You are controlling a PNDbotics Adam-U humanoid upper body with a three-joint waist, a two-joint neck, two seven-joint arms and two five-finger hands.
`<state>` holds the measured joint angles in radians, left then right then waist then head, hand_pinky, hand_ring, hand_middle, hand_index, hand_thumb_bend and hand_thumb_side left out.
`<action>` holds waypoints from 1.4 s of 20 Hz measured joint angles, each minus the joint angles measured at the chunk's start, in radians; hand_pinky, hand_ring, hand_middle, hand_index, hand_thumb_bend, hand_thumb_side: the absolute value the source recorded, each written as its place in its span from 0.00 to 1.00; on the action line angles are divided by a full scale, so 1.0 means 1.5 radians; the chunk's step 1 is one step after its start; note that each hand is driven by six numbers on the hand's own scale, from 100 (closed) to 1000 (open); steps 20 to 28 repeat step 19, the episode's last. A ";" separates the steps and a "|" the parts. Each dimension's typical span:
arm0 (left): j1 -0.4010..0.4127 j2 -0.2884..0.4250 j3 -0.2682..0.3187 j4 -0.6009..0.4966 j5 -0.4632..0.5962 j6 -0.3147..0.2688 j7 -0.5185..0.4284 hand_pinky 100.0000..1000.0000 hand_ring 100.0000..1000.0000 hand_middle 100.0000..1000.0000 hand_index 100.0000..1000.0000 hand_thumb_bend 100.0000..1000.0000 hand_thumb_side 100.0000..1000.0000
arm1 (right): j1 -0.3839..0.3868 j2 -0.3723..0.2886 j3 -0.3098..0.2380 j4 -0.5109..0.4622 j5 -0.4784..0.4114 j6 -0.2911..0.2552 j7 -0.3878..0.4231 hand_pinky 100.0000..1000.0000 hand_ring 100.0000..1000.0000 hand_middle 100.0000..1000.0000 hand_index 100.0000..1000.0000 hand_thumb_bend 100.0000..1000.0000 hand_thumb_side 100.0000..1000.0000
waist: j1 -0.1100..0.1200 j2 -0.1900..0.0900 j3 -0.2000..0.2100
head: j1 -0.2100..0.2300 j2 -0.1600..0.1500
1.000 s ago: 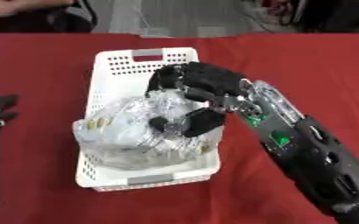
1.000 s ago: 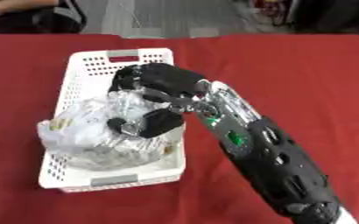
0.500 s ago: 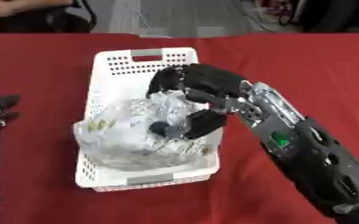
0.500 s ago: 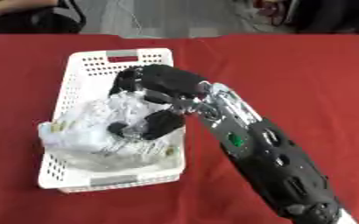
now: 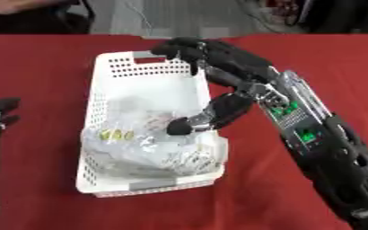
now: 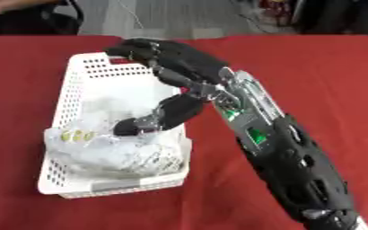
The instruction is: Pick up objects on the table and place them in the box.
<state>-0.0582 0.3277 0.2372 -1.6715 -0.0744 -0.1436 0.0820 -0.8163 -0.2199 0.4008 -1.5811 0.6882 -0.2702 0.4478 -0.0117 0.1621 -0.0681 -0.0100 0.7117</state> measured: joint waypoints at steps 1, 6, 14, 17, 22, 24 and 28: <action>0.000 0.000 0.000 0.000 0.000 0.000 0.000 0.81 0.85 0.75 0.76 0.19 1.00 | 0.000 0.000 -0.001 -0.003 0.000 0.002 0.001 0.47 0.82 0.89 1.00 0.70 0.89 | 0.000 0.000 0.000 | 0.000 0.000; 0.000 0.000 0.000 0.000 0.000 0.000 0.000 0.81 0.84 0.75 0.76 0.19 1.00 | 0.014 -0.018 -0.015 -0.031 -0.005 0.011 -0.003 0.44 0.80 0.87 0.98 0.68 0.87 | 0.000 0.000 0.000 | 0.000 -0.001; -0.002 0.000 0.002 0.000 0.000 0.000 0.001 0.81 0.85 0.75 0.76 0.19 1.00 | 0.097 -0.101 -0.087 -0.096 -0.024 0.057 -0.055 0.40 0.77 0.84 0.97 0.67 0.86 | 0.002 0.002 -0.005 | 0.005 -0.007; -0.005 0.000 0.004 0.000 0.000 0.000 0.002 0.81 0.85 0.75 0.76 0.19 1.00 | 0.136 -0.120 -0.118 -0.110 -0.025 0.079 -0.077 0.37 0.76 0.83 0.96 0.66 0.86 | 0.004 0.002 -0.007 | 0.007 -0.011; -0.005 0.000 0.004 0.000 0.000 0.000 0.004 0.81 0.85 0.75 0.76 0.19 1.00 | 0.166 -0.125 -0.138 -0.113 -0.031 0.092 -0.091 0.36 0.76 0.83 0.97 0.66 0.86 | 0.004 0.003 -0.009 | 0.008 -0.012; -0.005 0.000 0.004 0.000 0.000 0.000 0.004 0.81 0.85 0.75 0.76 0.19 1.00 | 0.166 -0.125 -0.138 -0.113 -0.031 0.092 -0.091 0.36 0.76 0.83 0.97 0.66 0.86 | 0.004 0.003 -0.009 | 0.008 -0.012; -0.005 0.000 0.004 0.000 0.000 0.000 0.004 0.81 0.85 0.75 0.76 0.19 1.00 | 0.166 -0.125 -0.138 -0.113 -0.031 0.092 -0.091 0.36 0.76 0.83 0.97 0.66 0.86 | 0.004 0.003 -0.009 | 0.008 -0.012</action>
